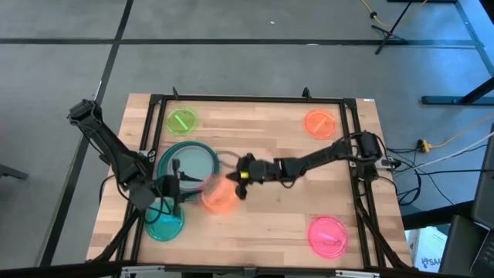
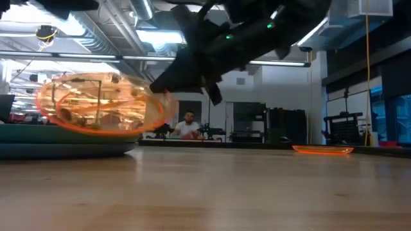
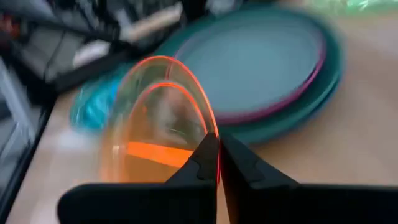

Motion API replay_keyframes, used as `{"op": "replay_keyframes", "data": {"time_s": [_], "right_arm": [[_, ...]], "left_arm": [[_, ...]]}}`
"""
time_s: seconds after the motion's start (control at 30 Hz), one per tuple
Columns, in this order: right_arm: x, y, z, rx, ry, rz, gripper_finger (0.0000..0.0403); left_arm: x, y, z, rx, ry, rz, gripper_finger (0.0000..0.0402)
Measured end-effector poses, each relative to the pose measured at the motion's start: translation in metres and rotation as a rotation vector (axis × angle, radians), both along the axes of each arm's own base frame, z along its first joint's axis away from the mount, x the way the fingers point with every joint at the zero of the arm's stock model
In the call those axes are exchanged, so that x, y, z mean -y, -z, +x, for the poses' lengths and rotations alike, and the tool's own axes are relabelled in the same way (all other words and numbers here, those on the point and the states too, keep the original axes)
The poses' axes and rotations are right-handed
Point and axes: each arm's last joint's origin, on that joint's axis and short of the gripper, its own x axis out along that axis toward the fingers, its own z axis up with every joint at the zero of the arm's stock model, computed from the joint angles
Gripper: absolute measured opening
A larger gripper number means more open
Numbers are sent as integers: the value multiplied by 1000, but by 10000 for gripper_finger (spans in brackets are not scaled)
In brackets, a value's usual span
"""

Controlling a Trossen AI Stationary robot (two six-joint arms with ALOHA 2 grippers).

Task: Stack plastic plates
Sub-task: Stack the bottom orange plate on top of the light blue plate

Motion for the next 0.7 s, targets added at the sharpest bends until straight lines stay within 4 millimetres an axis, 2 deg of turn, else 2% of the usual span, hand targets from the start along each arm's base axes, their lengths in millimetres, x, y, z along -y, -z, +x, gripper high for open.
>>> {"op": "replay_keyframes", "data": {"time_s": [0.17,0.33,0.47,0.7], "right_arm": [[36,-9,9,130,84,14,5],[65,-12,17,173,173,4,5],[76,-13,35,188,180,3,5],[78,-7,74,230,161,-9,5]], "left_arm": [[-4,-8,-2,40,-23,37,144],[-3,-9,-2,48,-15,57,144],[-4,-10,-1,50,-16,48,143],[-4,-11,0,57,-11,33,143]]}}
